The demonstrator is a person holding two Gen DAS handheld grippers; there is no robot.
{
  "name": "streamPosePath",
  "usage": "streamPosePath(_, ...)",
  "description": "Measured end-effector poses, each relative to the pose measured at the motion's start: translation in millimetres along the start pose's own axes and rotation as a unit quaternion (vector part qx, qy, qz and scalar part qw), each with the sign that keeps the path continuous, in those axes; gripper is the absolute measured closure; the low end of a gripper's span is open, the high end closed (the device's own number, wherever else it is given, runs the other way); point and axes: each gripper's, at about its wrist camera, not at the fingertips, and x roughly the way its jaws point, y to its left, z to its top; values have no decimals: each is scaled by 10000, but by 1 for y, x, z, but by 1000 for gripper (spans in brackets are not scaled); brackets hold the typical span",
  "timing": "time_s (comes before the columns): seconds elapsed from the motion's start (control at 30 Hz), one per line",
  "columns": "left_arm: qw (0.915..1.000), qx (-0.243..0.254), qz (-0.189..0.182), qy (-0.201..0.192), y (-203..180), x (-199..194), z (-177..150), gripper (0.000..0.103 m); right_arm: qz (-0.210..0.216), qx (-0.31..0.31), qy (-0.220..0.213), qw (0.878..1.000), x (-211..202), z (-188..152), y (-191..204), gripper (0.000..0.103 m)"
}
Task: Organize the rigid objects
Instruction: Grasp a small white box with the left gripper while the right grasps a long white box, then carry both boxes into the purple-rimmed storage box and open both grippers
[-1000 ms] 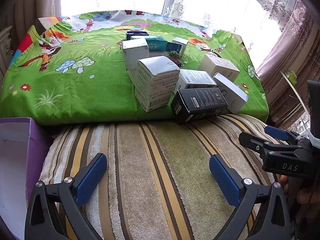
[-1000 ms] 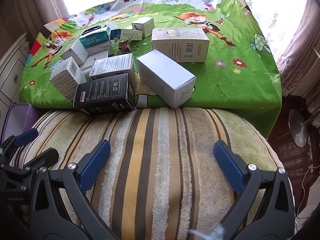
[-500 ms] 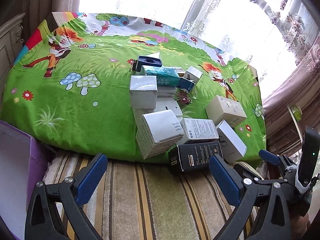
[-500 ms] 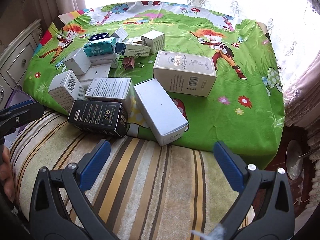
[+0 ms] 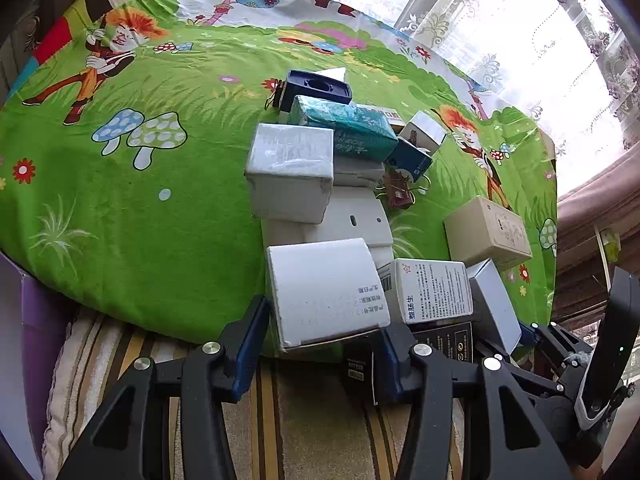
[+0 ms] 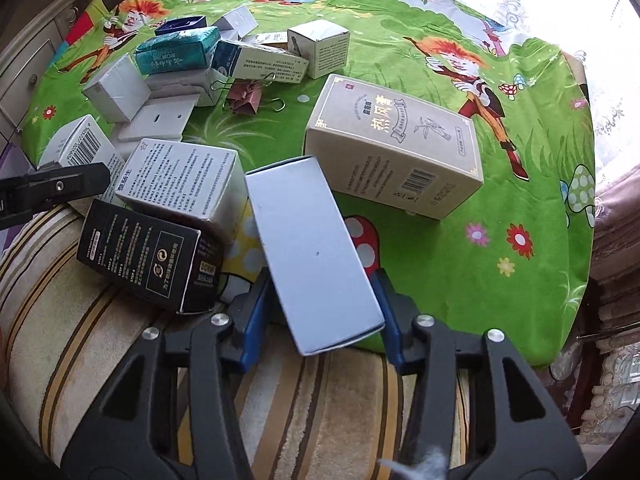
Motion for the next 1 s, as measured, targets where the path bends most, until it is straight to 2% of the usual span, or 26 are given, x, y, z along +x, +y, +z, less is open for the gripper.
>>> streamPosePath(0.1, 9997, -98, -224, 16, 9, -5, -2, 62, 25, 166, -57, 9998, -5, -3, -5, 64)
streamPosePath(0.33, 9970, -325, -672, -211, 35, -28, -11, 62, 18, 698, -366, 9969, -28, -10, -19, 64)
streamPosePath(0.53, 9929, -466, -837, -712, 63, -74, -18, 62, 4, 916, -805, 9925, -69, -9, -17, 64)
streamPosePath(0.63, 9893, -659, -671, -1117, 93, -104, -21, 62, 115, 813, -1038, 9912, -93, -1, -4, 64)
streamPosePath(0.77, 9825, -1005, -265, -1544, 143, -135, -24, 62, 374, 519, -1245, 9902, -115, 16, 30, 64)
streamPosePath(1.0, 9724, -1642, 252, -1638, 225, -151, -39, 62, 1005, -278, -1184, 9875, -114, 45, 122, 64)
